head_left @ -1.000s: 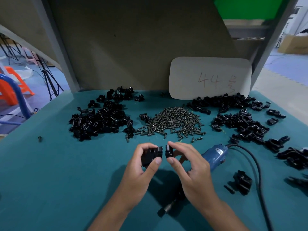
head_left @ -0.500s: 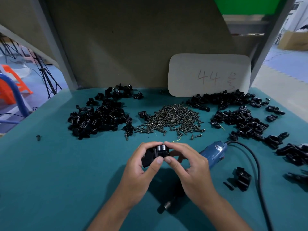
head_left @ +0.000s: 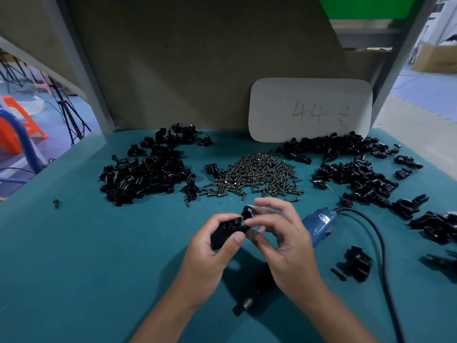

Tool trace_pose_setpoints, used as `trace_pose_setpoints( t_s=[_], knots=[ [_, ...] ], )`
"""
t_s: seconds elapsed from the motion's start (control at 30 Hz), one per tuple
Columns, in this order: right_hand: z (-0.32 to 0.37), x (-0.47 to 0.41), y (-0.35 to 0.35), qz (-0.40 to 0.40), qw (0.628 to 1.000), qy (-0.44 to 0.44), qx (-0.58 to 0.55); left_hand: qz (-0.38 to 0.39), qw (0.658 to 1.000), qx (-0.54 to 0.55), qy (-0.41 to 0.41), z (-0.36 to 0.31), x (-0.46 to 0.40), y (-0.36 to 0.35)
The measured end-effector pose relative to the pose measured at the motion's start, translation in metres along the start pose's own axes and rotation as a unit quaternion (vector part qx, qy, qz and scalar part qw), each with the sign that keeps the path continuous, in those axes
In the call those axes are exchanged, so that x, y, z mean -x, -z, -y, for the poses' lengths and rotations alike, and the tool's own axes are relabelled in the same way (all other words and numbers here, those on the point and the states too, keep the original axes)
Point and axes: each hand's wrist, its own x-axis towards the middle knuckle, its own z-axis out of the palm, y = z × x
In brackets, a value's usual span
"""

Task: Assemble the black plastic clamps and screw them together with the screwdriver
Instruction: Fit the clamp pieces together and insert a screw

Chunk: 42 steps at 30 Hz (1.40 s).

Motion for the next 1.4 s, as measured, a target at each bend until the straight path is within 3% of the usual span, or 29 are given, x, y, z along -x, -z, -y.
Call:
trace_pose_setpoints(
  t_s=[0.17,0.43,0.53,0.63,0.73,0.8,1.4],
  knots=[
    [0.008,0.001,-0.005,-0.001,0.971,-0.112,-0.212,-0.009,1.0,0.0,-0.004,0.0,-0.002,-0.001],
    [0.016,-0.01,0.0,0.023,0.864,-0.297,-0.406,0.005,0.995,-0.069,-0.066,0.001,0.0,0.0],
    [0.016,-0.012,0.006,0.073,0.894,-0.287,-0.335,0.018,0.993,-0.085,-0.076,0.0,0.0,0.0],
    [0.019,-0.017,0.014,0.048,0.919,-0.245,-0.304,-0.001,0.996,-0.062,-0.07,0.001,-0.002,0.0],
    [0.016,-0.019,0.02,0.032,0.968,-0.16,-0.189,-0.01,1.0,0.01,-0.024,0.001,-0.003,0.002],
    [0.013,-0.014,0.015,0.051,0.981,-0.129,-0.133,-0.017,1.0,0.004,-0.015,0.0,-0.003,0.004],
    [0.011,-0.008,0.006,0.024,0.951,-0.183,-0.248,0.019,1.0,0.018,-0.01,-0.002,-0.002,0.004]
  ],
)
